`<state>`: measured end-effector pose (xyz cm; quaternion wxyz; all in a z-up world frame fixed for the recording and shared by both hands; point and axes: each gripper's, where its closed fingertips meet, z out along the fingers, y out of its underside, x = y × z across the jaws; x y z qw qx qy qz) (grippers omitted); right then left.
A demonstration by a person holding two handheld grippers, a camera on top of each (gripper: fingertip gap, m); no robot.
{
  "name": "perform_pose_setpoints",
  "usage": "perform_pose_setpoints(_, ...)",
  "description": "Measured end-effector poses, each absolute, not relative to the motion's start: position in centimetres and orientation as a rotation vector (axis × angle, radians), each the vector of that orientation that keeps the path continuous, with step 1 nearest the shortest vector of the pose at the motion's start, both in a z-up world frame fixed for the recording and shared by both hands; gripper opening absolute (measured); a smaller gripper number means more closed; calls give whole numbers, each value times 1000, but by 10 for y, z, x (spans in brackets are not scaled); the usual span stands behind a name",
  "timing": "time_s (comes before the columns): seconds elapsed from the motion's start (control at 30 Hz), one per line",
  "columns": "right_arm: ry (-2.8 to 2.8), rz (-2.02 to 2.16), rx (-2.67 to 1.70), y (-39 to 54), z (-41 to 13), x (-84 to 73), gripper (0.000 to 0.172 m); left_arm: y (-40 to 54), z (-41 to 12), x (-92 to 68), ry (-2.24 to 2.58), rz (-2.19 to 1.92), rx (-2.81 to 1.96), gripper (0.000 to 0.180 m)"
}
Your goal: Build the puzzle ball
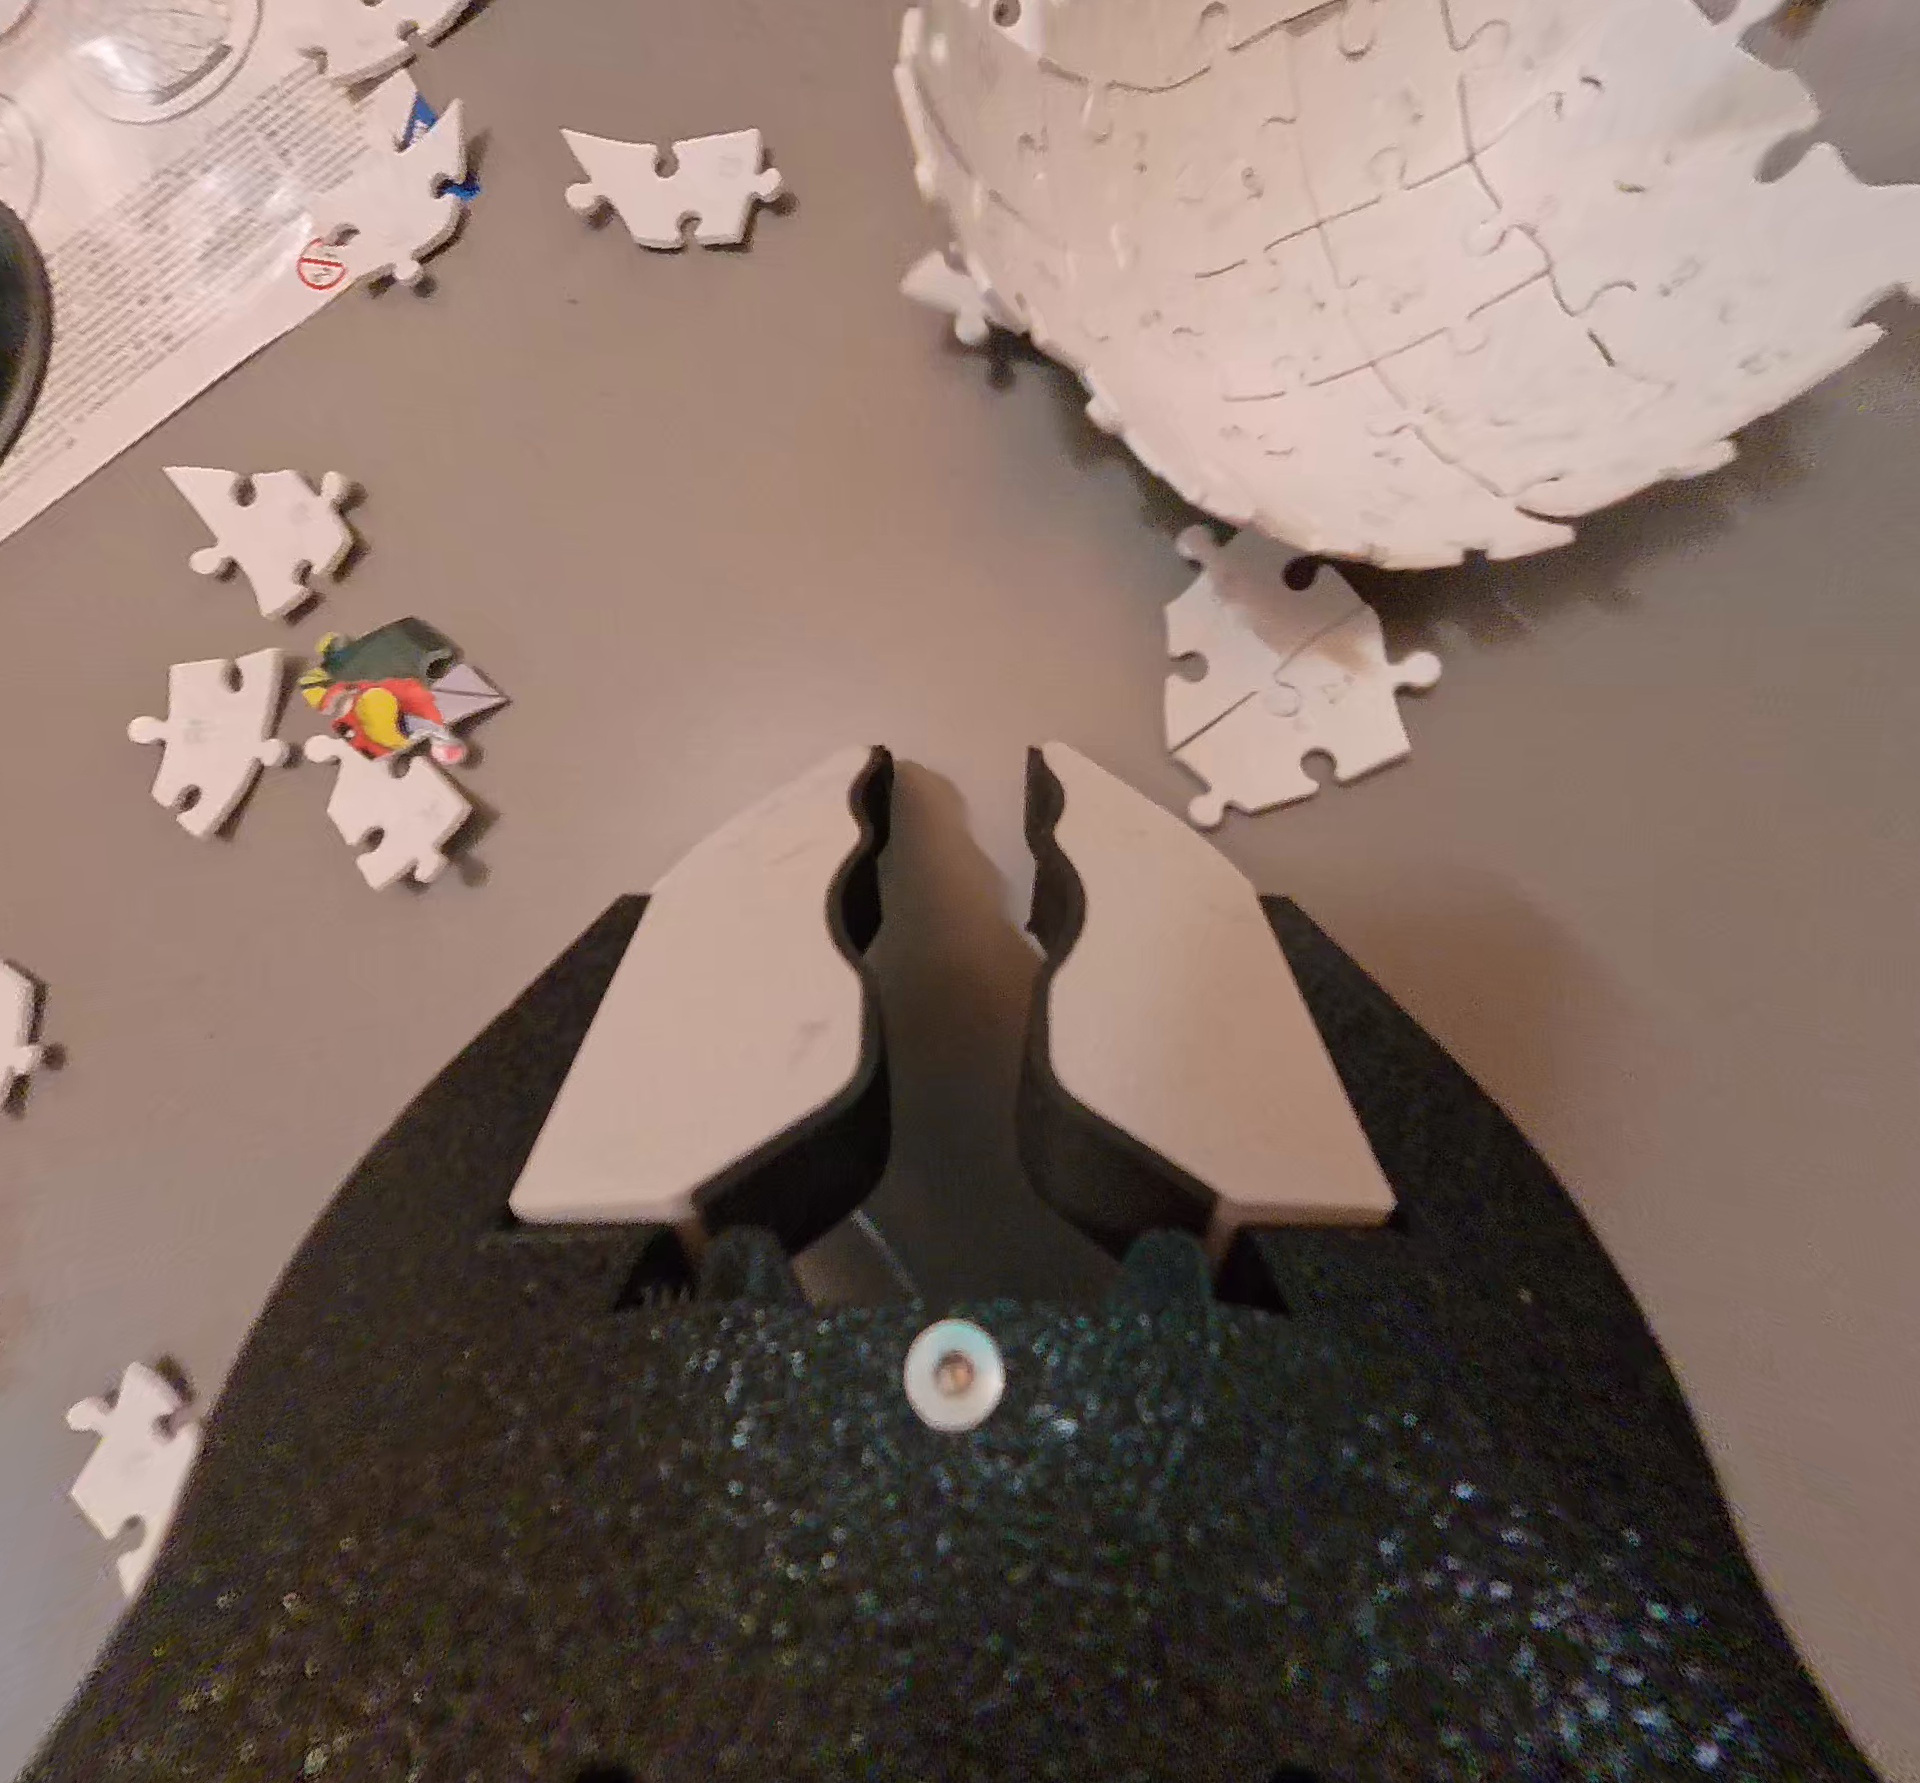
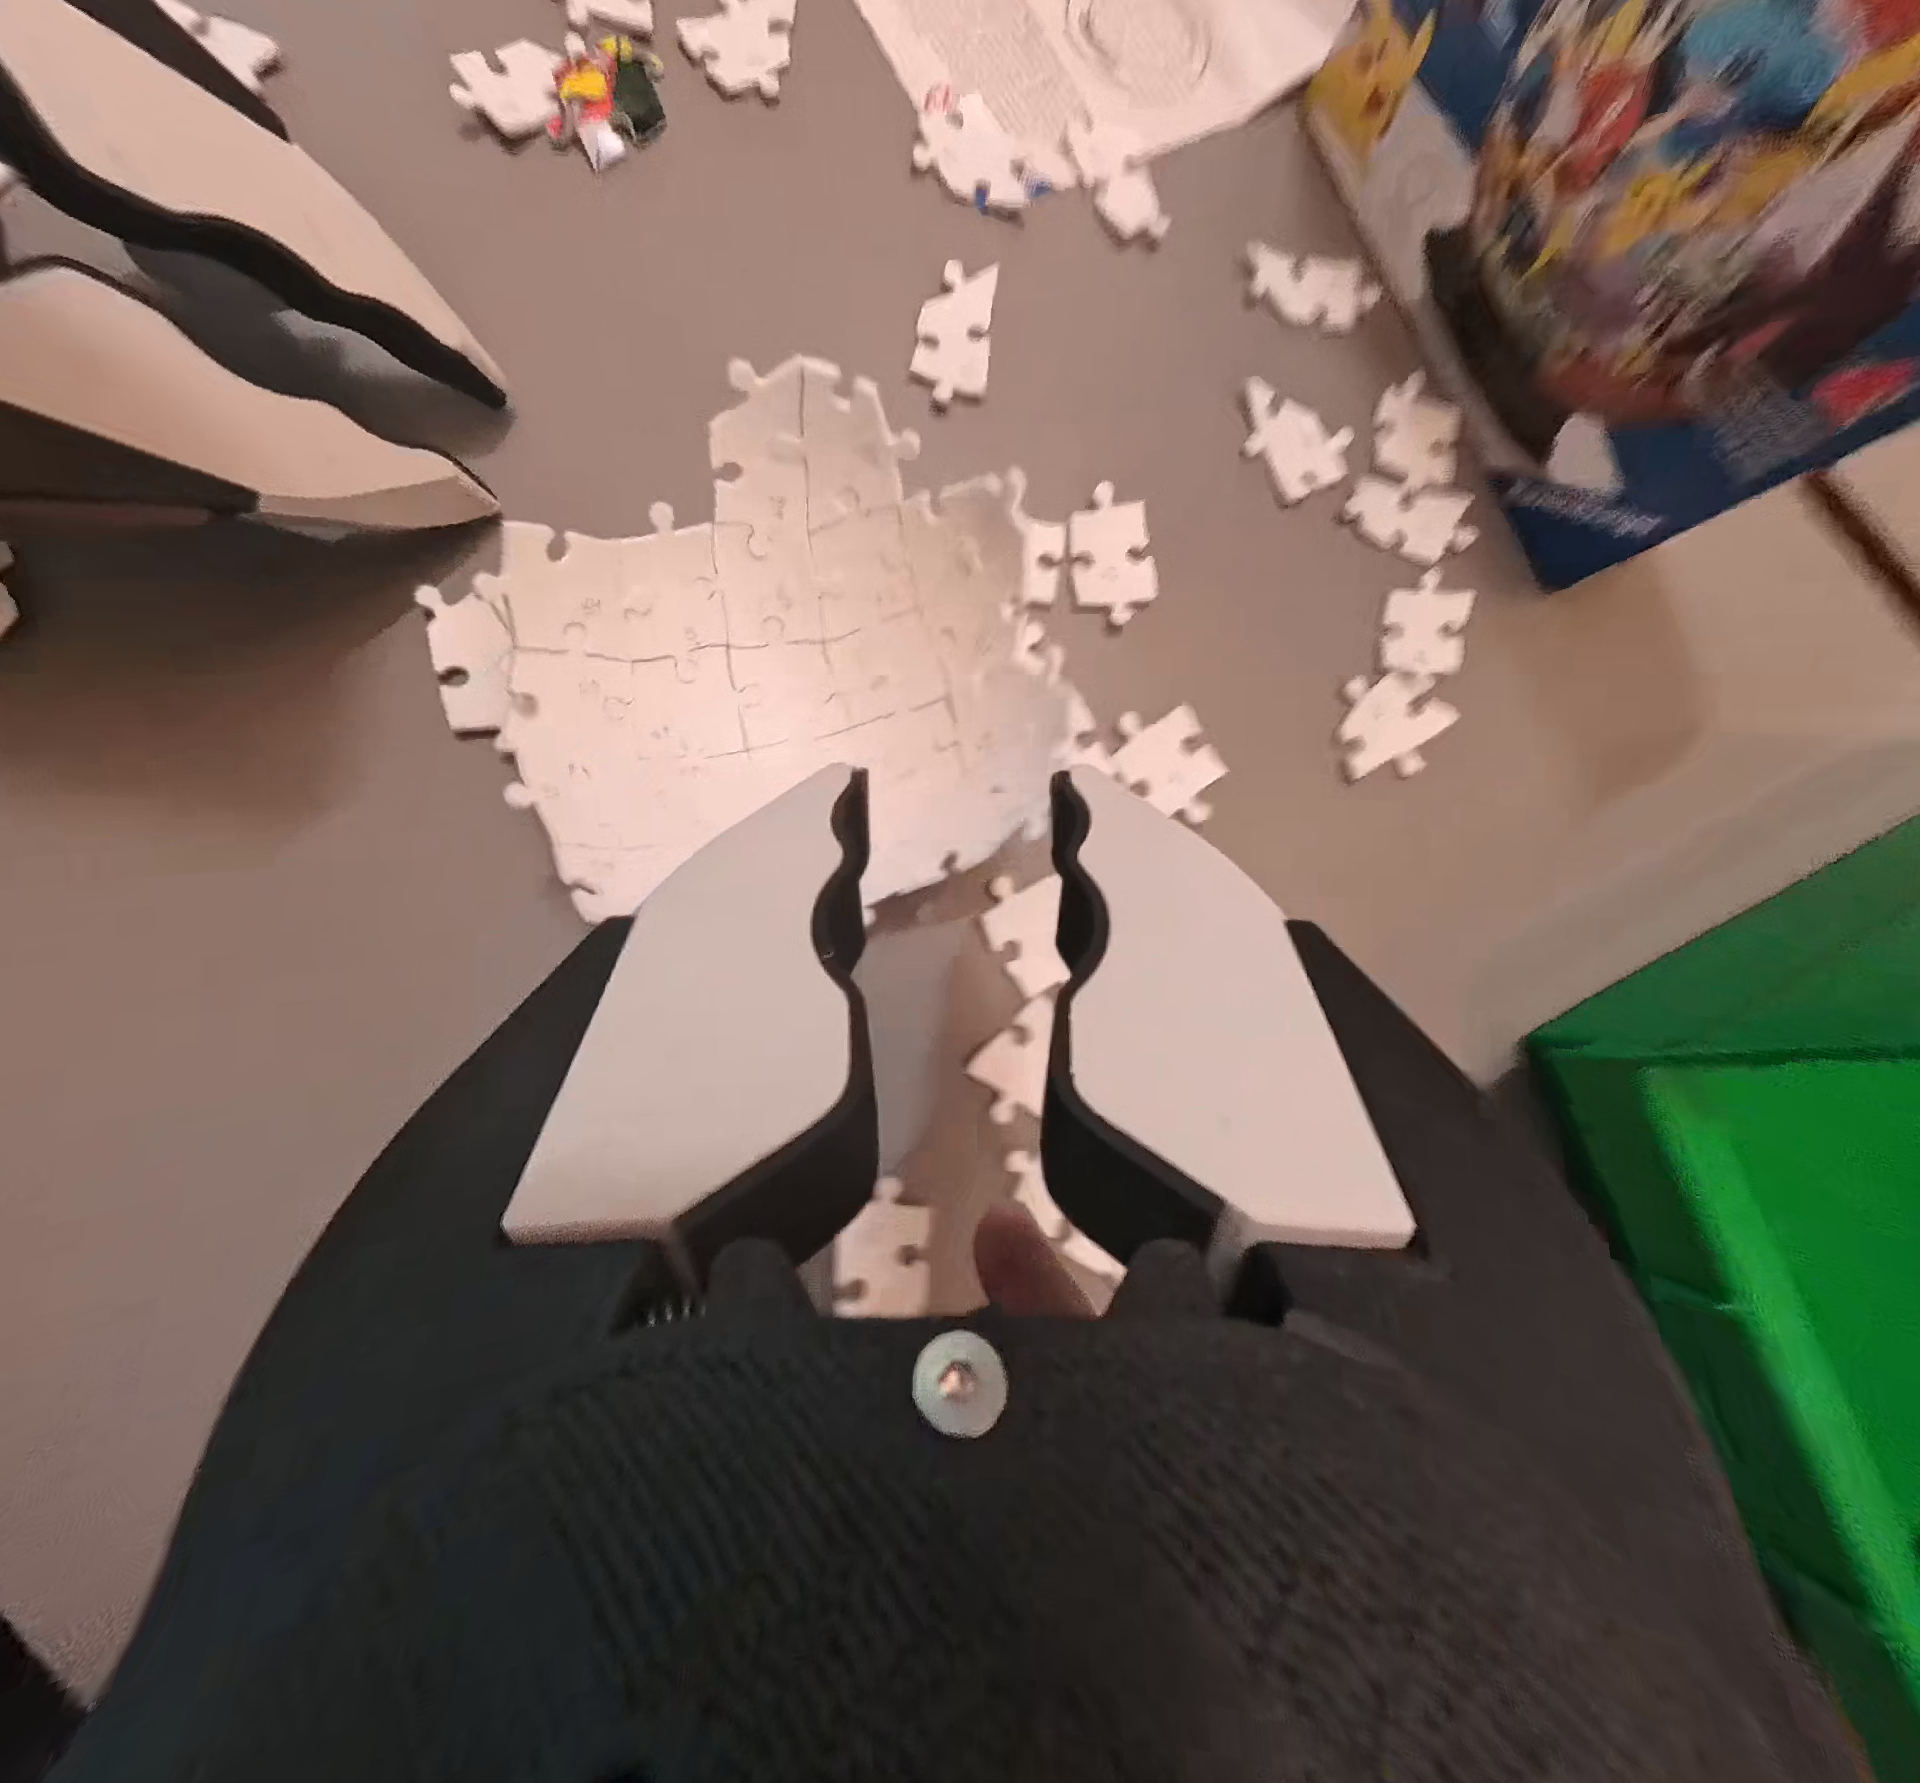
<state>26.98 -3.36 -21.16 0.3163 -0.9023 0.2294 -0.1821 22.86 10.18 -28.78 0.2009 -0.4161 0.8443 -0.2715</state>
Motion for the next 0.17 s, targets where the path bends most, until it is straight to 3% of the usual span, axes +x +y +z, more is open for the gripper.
perform_pose_setpoints(0.03, 547, -519, -2368, -35, -200, 275, 33, 104, -288, 230, 2354, -756, -1162, 23)
perform_pose_setpoints(0.17, 256, -595, -2386, -31, -178, 303, 37, 113, -287, 234, 2343, -729, -1197, 21)
